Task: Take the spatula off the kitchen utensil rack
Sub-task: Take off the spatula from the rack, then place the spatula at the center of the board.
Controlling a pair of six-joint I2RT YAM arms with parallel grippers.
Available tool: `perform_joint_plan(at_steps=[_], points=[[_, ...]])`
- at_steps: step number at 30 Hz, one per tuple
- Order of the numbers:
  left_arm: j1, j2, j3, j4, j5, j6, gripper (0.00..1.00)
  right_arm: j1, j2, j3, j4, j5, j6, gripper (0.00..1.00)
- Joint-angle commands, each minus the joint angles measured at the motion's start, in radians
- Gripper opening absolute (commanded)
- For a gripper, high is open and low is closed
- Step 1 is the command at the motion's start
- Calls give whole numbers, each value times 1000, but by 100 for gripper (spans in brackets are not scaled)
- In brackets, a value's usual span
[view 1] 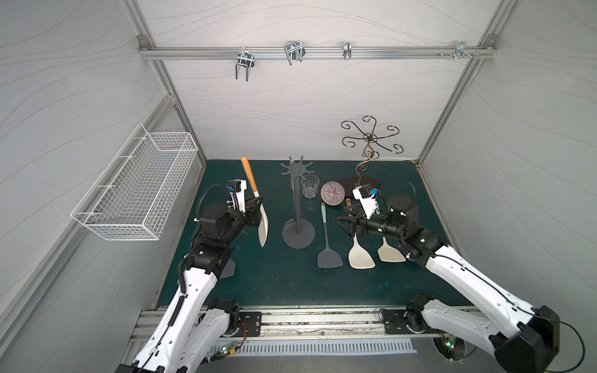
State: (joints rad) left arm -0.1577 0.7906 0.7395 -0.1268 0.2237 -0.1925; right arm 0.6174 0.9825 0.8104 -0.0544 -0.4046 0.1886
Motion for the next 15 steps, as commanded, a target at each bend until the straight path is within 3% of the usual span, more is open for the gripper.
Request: perform_joint_plan(at_steps=[1,9,15], points=[[2,-46,99,-132,-78,-106,0,-1,-52,-20,-2,-11,24,82],[2,-97,277,-578,-172,-79,0,-1,-138,-81,4,-8,71,82],[3,-30,346,-762,-259,-56,0,-1,-166,-96,-1,-7,83,82]])
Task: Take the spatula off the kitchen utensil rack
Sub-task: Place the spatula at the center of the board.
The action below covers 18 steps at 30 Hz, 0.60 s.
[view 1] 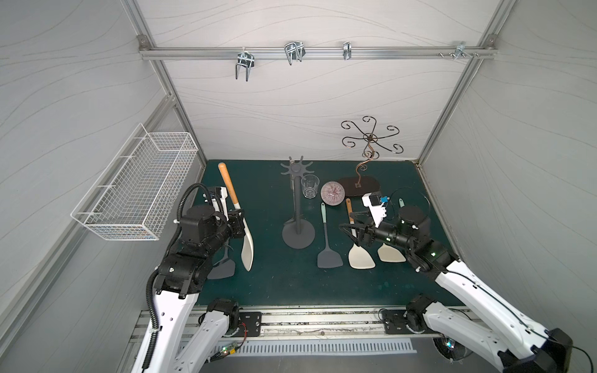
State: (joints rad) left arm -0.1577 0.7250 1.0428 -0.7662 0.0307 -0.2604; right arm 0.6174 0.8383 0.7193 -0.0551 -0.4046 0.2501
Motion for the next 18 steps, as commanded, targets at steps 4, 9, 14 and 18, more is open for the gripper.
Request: perform_joint_plan(at_steps=[4,9,14,18], points=[[2,94,54,-167,-129,-16,0,-1,-27,-15,-3,-10,23,82],[0,213,61,-195,-159,-55,0,-1,-42,-44,4,-10,25,83],[-37,343,85,-229,-232,-83,0,-1,-44,-61,22,-13,23,83],[-76,420,107,-243,-331,-96,0,-2,-35,-63,30,-25,22,83]])
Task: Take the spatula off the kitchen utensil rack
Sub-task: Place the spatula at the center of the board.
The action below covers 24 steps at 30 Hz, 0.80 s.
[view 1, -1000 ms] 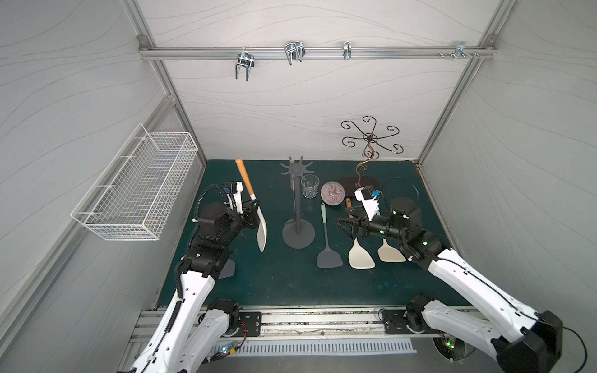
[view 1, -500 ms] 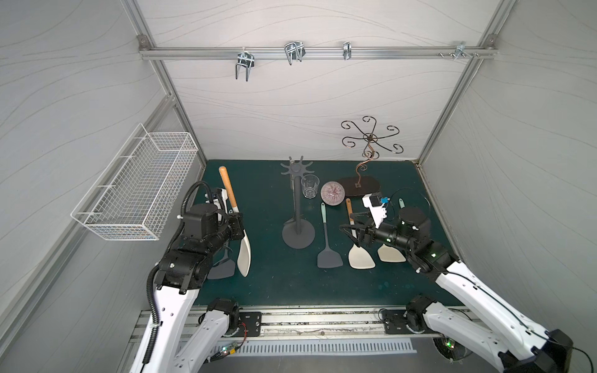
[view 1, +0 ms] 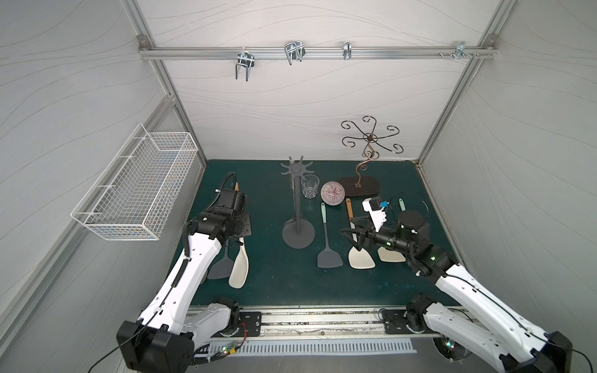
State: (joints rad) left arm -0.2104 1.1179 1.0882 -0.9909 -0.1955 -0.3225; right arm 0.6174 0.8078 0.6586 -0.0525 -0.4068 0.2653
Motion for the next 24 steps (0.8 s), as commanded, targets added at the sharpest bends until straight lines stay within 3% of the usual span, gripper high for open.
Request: perform_joint_plan(at_steps=[1,19,24], points=[[-30,47,66,-14,-117,-38,0,-2,-2,-3,29,-24,7,83],[-193,602,306,-167,-459,-262,0,-3,-3,-15,38,-45,11,84],[-194,715,342,-181,-478,-303,0,-4,1,-2,25,-51,-2,84]])
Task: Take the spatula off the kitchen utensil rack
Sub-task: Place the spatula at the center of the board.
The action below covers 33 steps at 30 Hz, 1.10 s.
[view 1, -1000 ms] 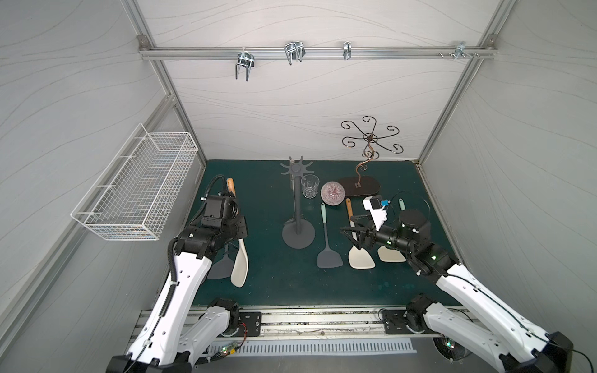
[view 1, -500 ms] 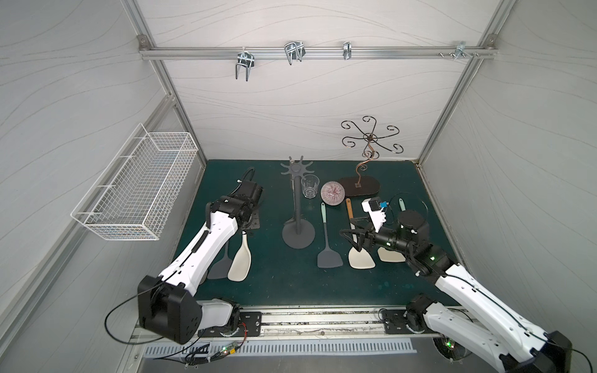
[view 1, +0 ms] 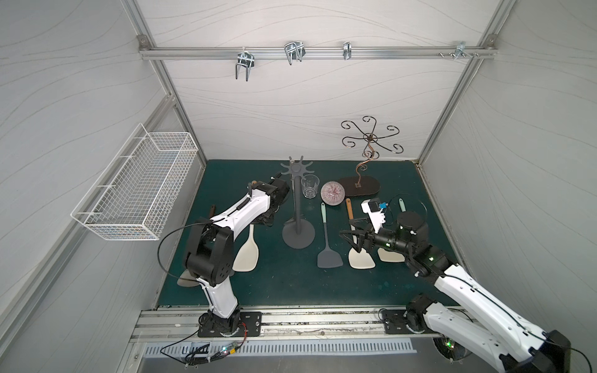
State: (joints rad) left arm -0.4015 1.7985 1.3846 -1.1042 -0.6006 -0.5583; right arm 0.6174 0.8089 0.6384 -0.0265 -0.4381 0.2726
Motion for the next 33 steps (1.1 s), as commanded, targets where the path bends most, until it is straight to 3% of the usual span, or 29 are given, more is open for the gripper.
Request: perform_joint_plan(at_steps=[1,14,33], points=[[-3,54,55,-68,-72,-68,0,-4,1,19,-3,-19,-8,84],[-2,190,99,-61,-14,-75,0,-2,-17,6,-3,-17,22,84],[3,330,114,-108,-67,-100,0,-2,-51,-11,7,-24,24,84]])
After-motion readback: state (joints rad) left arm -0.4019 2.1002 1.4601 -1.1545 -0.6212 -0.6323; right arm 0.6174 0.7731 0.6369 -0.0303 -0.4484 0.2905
